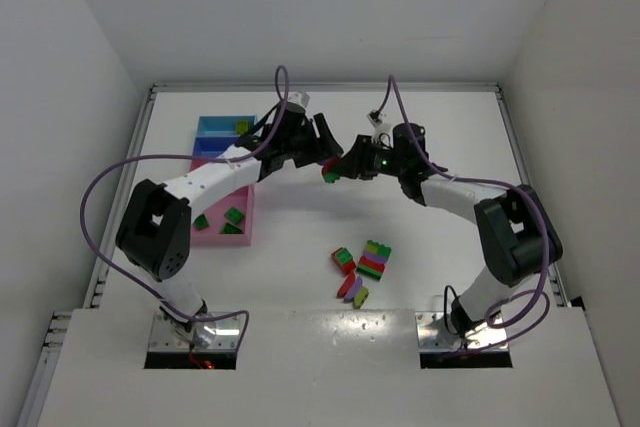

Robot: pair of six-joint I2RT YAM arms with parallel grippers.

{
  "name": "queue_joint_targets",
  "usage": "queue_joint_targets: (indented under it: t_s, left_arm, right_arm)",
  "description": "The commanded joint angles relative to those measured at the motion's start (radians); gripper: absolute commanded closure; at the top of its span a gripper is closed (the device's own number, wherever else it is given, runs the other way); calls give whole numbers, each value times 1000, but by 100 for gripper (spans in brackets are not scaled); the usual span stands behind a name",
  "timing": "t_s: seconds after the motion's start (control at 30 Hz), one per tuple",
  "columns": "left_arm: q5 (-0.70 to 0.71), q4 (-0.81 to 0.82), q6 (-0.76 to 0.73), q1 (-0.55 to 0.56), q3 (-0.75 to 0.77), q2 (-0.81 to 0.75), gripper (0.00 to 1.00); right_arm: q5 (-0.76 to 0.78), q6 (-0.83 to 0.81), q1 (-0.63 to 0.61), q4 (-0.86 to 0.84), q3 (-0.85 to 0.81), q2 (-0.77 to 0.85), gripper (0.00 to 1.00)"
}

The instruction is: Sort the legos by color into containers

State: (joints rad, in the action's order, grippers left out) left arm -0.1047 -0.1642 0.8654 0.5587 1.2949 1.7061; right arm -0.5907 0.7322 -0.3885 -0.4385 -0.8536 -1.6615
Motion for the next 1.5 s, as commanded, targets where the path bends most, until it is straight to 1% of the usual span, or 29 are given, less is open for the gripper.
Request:
queue_joint_targets:
  t_s: [0.0,0.13,0.33,0.47,0.57,0.6,0.63,0.7,0.73,0.8,0.83,0.87,0.9,0.93,0.97,1.0,1.07,1.27,1.47]
  left_arm:
    - [-12,22,-22,-16,55,-25,100]
    - [-1,22,-32,-39,64,-16,100]
    - [19,12,-42,-39,64,-16,100]
    - [43,-3,-112,-58,64,-42,100]
    - [181,-78,-187,-59,64,-117,100]
    - [230,-122,-247,-59,51,-138,100]
    - [332,-142,-281,-59,34,-160,100]
    - [425,-199,-366,-69,3,-209,100]
    - [501,-221,-393,-88,3,-209,100]
    - [542,-271,-458,-135,3,-209,100]
    - [542,-328,-483,-154,18,-198,100]
    - [542,-351,-506,-172,27,-186,100]
    - [498,-366,-563,-210,27,-165,100]
    - [497,-377,-598,-230,27,-165,100]
    - [435,-377,-626,-252,14,-155,100]
    - [410,-362,-663,-290,-12,-155,100]
    - [348,-338,-692,-322,-23,-155,100]
    - [356,-291,-749,-341,-37,-118,100]
    - [347,-253,-781,-350,-5,-25,98]
  right_arm:
    - [-79,-114,-23,-80,18,77,100]
    - [-112,-163,-23,-62,63,135,100]
    - [-130,-194,-13,-25,131,192,100]
    - [-130,-217,5,21,142,215,100]
    - [-130,-241,31,46,153,238,100]
    - [-130,-241,31,46,153,238,100]
    - [-130,-252,40,58,153,238,100]
    - [-130,-261,50,67,162,238,100]
    - [-130,-261,50,67,162,238,100]
    - [-130,-261,50,67,153,238,100]
    - [-130,-261,50,67,153,238,100]
    - [-130,-261,50,67,153,238,100]
    - [-130,-261,59,67,142,238,100]
    - [-130,-261,59,67,131,229,100]
    - [-130,-261,59,67,131,229,100]
    - [-130,-261,59,76,120,229,100]
    - [-130,-270,59,76,110,220,100]
    - [-130,-271,59,76,100,198,100]
    - [-130,-271,59,76,100,189,100]
